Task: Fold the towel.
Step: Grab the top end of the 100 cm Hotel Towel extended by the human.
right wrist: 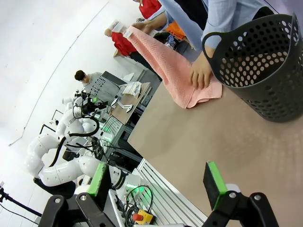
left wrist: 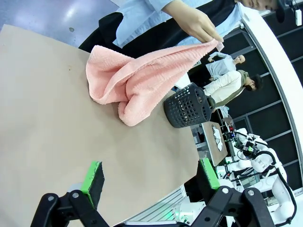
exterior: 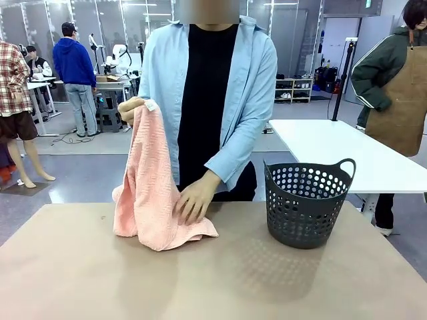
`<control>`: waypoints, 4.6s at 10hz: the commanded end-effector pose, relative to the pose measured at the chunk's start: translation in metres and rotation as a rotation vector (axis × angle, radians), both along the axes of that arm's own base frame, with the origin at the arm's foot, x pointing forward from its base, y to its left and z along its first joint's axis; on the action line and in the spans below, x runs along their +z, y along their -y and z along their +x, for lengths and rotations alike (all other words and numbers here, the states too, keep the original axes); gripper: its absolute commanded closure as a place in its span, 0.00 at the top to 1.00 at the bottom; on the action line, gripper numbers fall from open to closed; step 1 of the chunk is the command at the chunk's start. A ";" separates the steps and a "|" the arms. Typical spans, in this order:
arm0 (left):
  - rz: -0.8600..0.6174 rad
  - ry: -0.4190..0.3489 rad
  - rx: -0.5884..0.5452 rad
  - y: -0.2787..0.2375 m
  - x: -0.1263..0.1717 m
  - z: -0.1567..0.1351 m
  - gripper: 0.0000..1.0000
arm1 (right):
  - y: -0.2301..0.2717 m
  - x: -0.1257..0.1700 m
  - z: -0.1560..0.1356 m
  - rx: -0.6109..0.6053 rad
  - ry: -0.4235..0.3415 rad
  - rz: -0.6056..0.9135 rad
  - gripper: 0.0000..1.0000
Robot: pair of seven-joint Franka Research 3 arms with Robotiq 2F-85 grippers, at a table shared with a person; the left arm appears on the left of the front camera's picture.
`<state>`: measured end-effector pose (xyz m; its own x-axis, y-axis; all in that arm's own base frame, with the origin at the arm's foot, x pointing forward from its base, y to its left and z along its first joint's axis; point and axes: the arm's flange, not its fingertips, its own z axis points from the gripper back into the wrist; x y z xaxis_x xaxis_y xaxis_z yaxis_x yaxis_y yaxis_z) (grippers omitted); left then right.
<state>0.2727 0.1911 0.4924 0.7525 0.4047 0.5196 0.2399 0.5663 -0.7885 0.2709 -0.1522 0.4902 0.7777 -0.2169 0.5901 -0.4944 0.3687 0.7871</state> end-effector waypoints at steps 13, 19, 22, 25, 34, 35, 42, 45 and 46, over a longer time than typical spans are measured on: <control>-0.011 0.029 -0.008 -0.001 0.001 0.003 1.00 | 0.001 0.002 0.002 0.002 0.020 0.004 1.00; -0.011 0.029 -0.008 -0.001 0.001 0.003 1.00 | 0.001 0.002 0.002 0.002 0.020 0.004 1.00; -0.011 0.029 -0.008 -0.001 0.001 0.003 1.00 | 0.001 0.002 0.002 0.002 0.020 0.004 1.00; -0.011 0.029 -0.008 -0.001 0.001 0.003 1.00 | 0.001 0.002 0.002 0.002 0.020 0.004 1.00; 0.822 -0.002 -0.244 0.060 0.165 0.027 1.00 | -0.087 0.147 0.028 0.262 0.124 -0.702 1.00; 0.909 0.032 -0.297 0.082 0.183 0.035 1.00 | -0.110 0.162 0.031 0.301 0.143 -0.774 1.00; 1.073 0.145 -0.475 0.194 0.218 0.057 1.00 | -0.215 0.193 0.040 0.417 0.213 -0.999 1.00; 1.084 0.137 -0.510 0.199 0.217 0.056 1.00 | -0.221 0.194 0.035 0.446 0.242 -0.993 1.00; 1.084 0.137 -0.510 0.199 0.217 0.056 1.00 | -0.221 0.194 0.035 0.446 0.242 -0.993 1.00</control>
